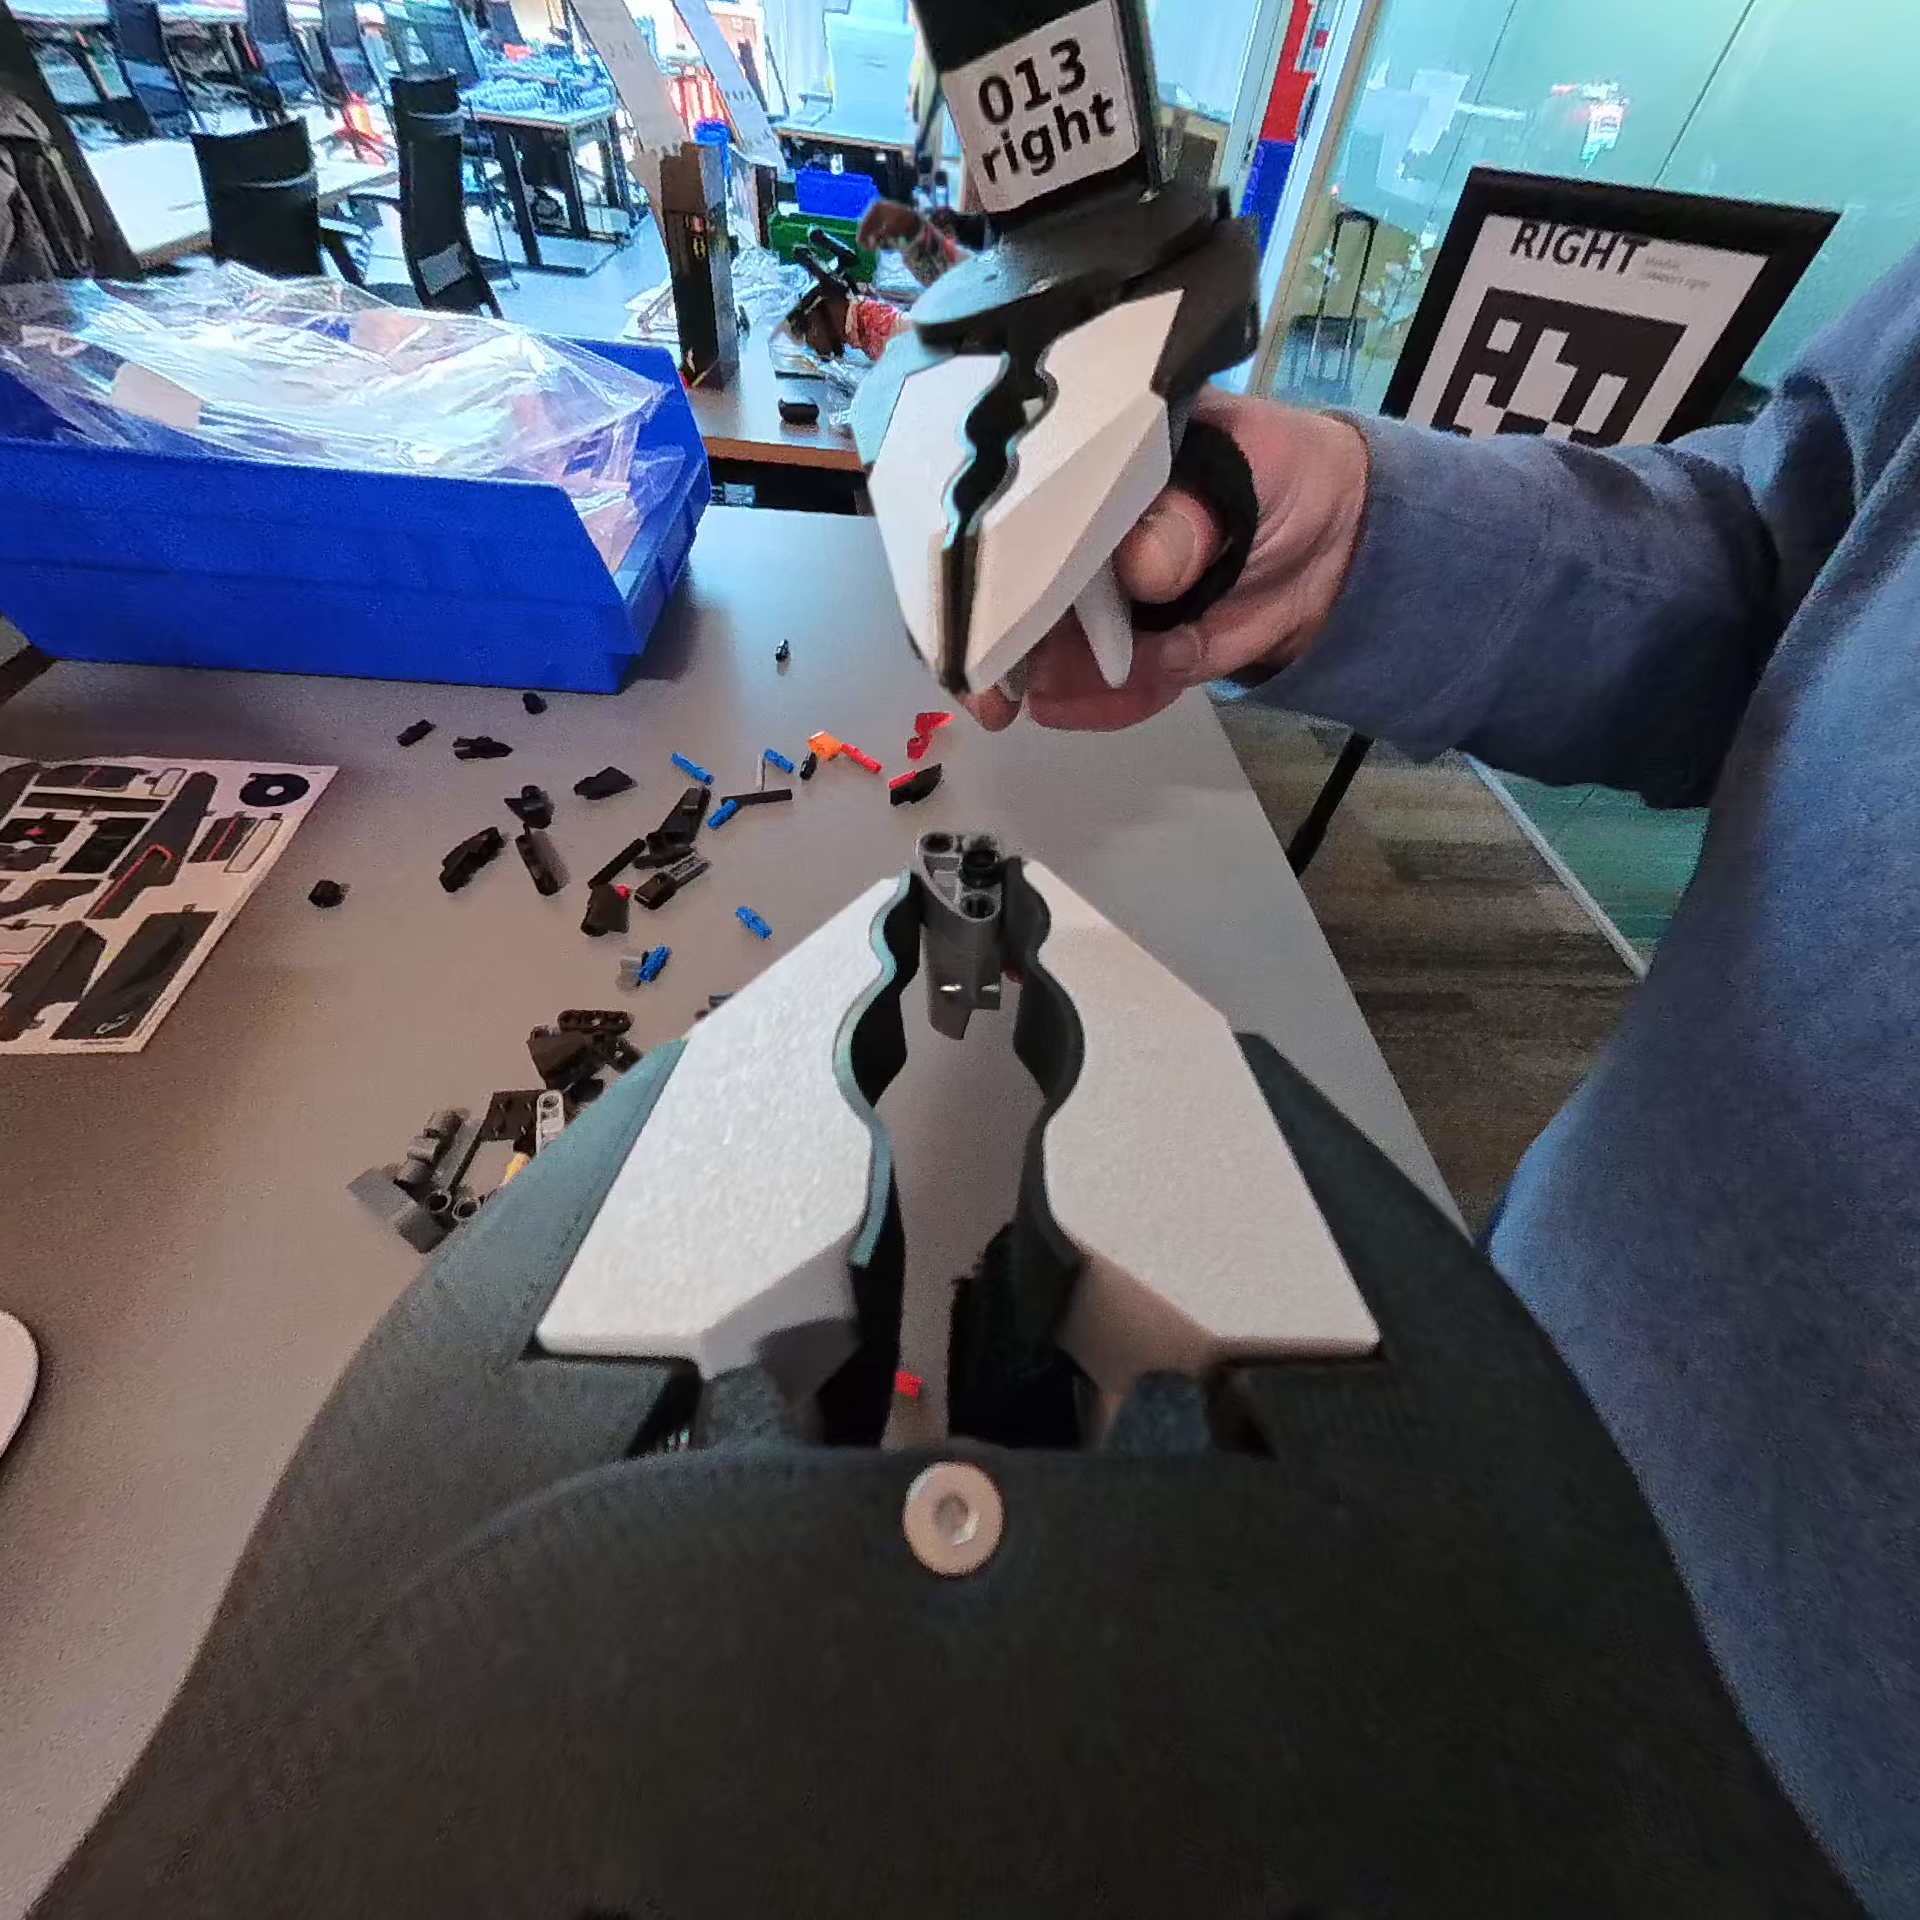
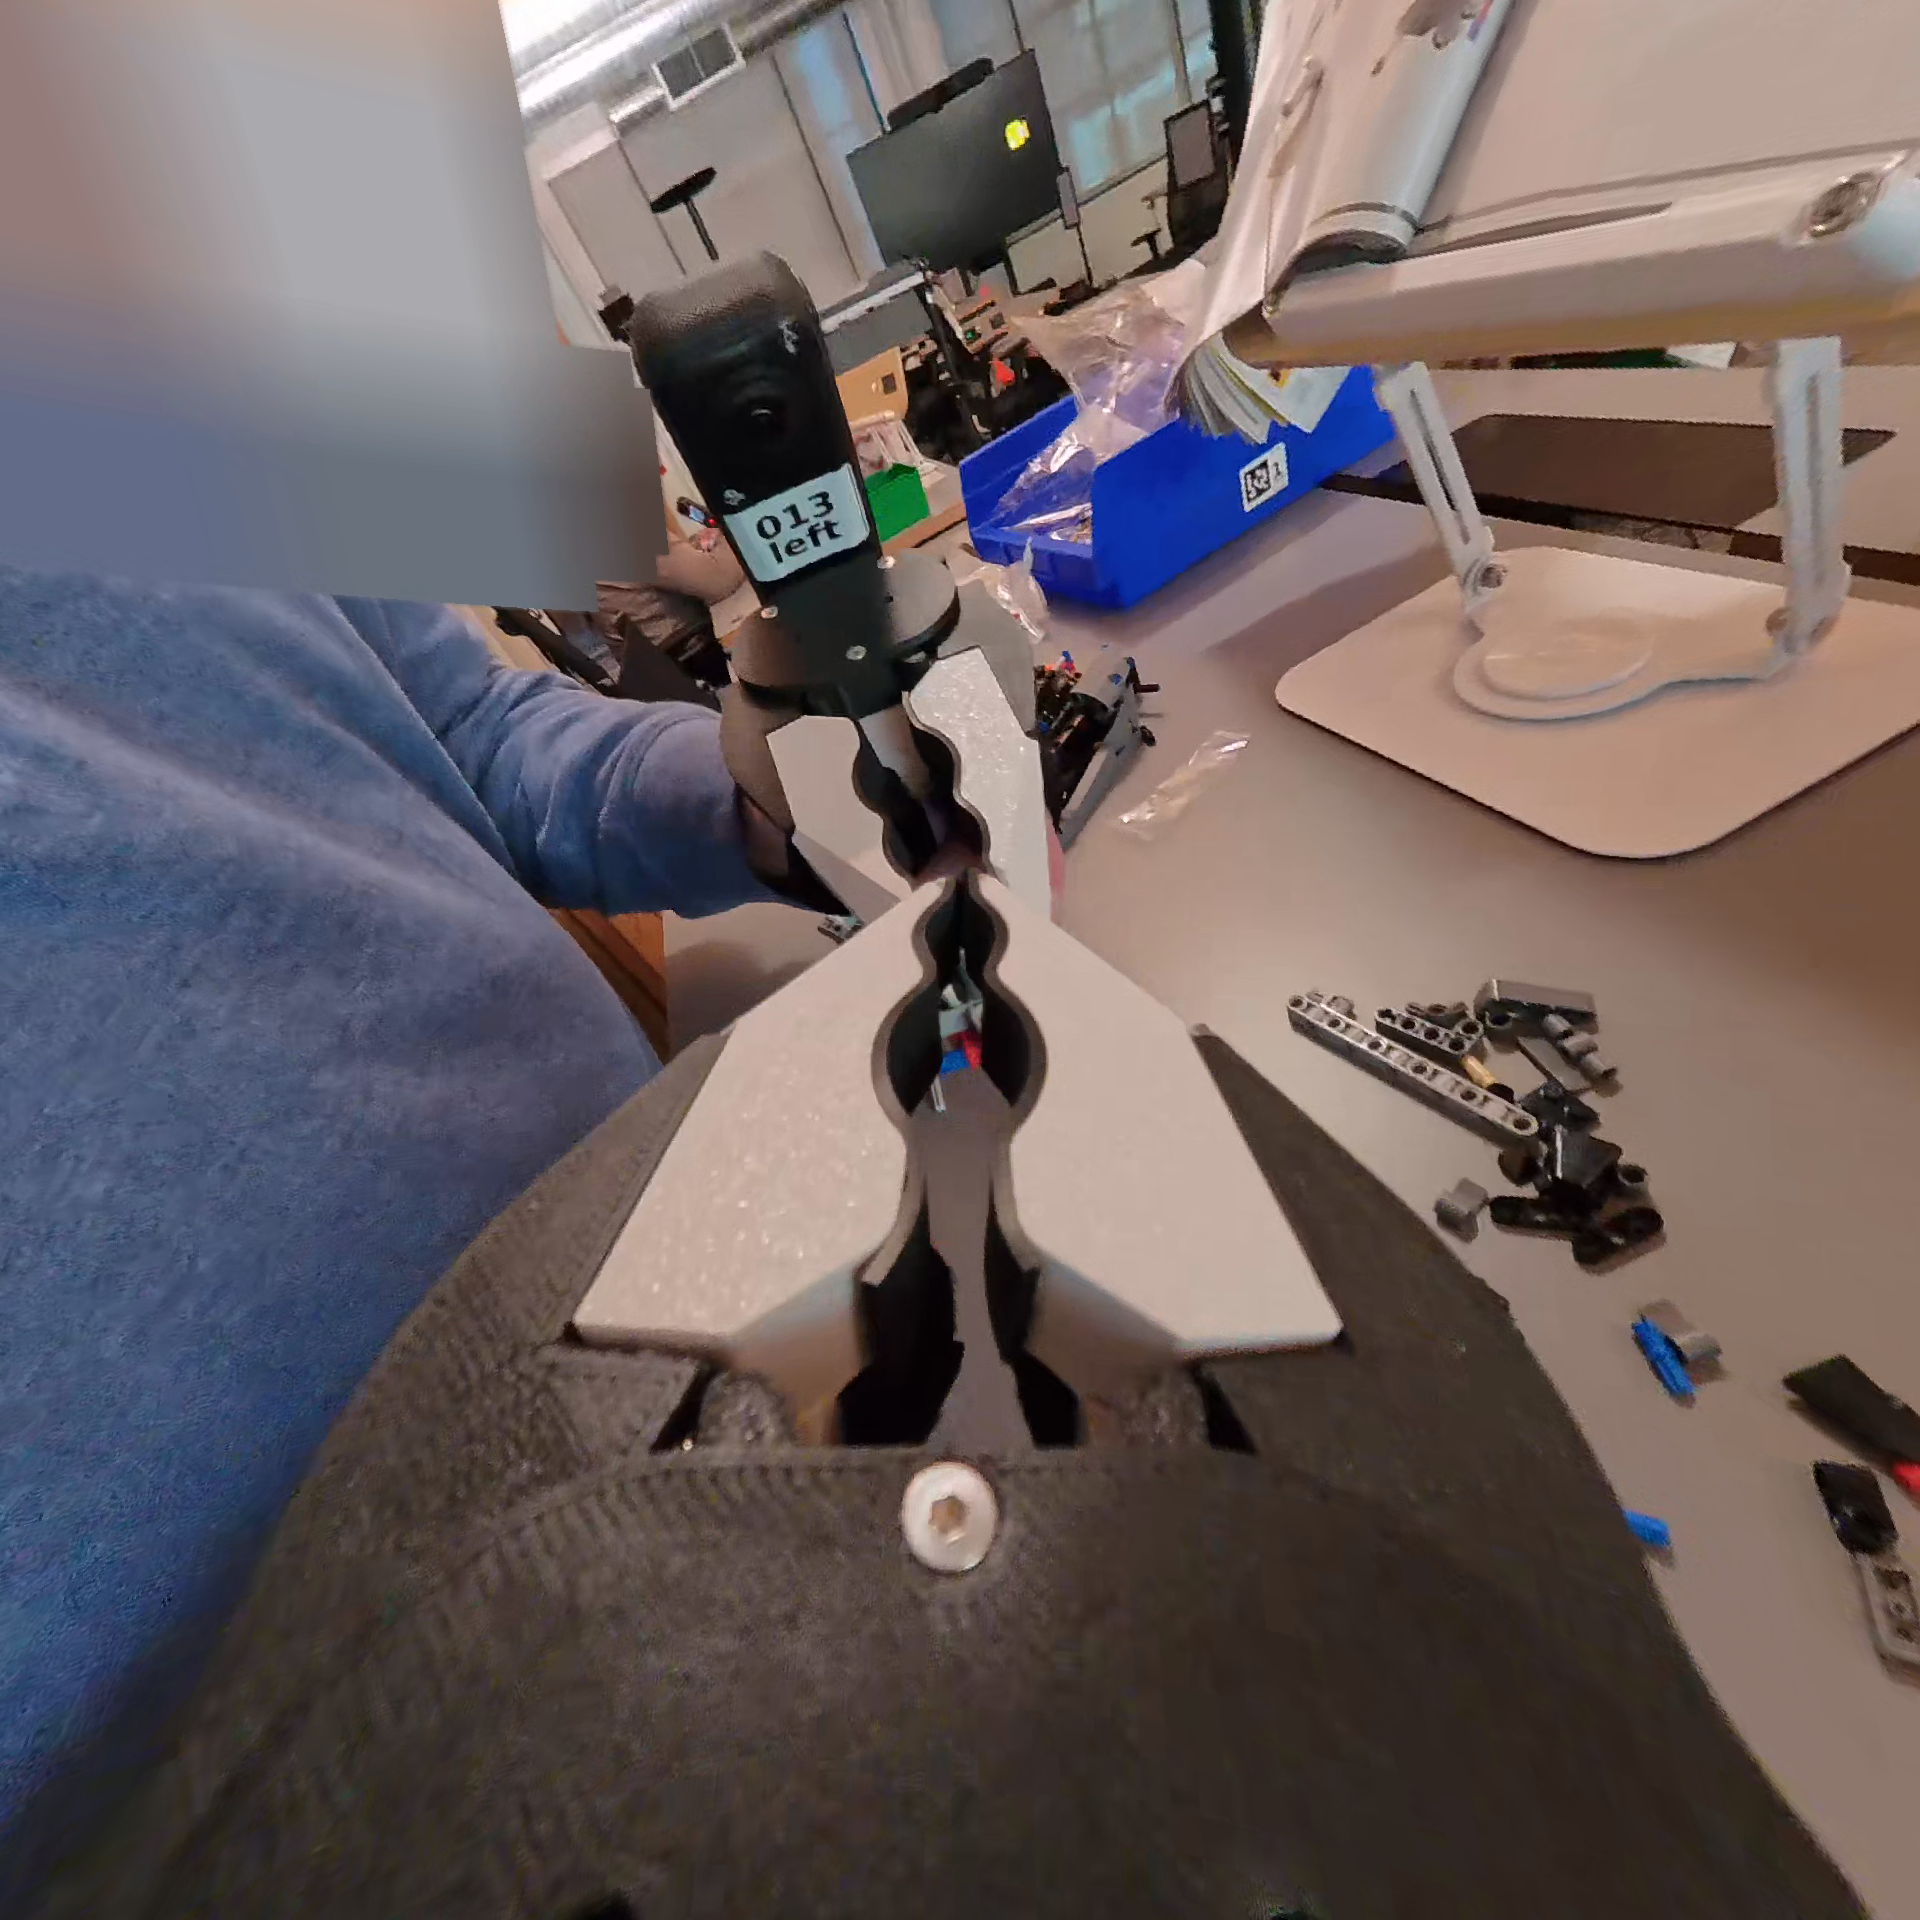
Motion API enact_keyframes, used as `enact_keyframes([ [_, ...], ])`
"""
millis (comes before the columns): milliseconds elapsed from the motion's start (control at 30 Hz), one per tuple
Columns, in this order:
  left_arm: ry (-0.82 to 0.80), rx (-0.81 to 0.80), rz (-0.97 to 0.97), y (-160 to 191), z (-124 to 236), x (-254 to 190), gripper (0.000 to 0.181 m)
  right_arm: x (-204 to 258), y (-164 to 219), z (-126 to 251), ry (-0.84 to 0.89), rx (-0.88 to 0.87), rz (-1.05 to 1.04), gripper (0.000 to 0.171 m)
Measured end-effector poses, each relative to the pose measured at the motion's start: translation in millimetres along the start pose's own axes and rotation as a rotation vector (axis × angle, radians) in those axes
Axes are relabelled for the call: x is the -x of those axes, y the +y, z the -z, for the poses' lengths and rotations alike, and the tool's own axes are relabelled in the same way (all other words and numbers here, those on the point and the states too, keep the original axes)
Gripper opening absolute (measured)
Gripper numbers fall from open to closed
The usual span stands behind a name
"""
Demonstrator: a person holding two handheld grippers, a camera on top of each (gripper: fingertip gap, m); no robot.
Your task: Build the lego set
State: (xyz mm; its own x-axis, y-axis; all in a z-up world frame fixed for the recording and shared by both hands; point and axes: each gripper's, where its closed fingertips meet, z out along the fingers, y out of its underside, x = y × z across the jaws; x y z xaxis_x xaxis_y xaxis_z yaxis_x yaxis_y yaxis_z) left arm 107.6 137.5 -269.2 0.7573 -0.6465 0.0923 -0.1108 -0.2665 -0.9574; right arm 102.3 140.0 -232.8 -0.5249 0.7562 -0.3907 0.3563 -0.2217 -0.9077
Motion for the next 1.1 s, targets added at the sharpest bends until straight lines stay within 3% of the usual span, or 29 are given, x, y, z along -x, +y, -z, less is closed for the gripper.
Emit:
enact_keyframes([
  [167,-0.011,0.011,-0.007,2,1,1,0.014,-12,20,6,0.091,0.028,-0.039,0.002],
  [267,0.004,0.031,0.038,7,1,3,0.014,-13,34,4,0.164,0.076,-0.01,0.026],
  [533,0.215,-0.038,0.485,-4,4,2,0.014,7,25,-19,0.409,0.31,0.69,0.065],
  [833,0.341,0.023,0.618,-7,3,-13,0.014,7,32,-32,0.385,0.435,0.814,0.037],
  [1100,0.355,0.033,0.66,-5,7,-18,0.014,12,34,-35,0.345,0.435,0.775,0.036],
])
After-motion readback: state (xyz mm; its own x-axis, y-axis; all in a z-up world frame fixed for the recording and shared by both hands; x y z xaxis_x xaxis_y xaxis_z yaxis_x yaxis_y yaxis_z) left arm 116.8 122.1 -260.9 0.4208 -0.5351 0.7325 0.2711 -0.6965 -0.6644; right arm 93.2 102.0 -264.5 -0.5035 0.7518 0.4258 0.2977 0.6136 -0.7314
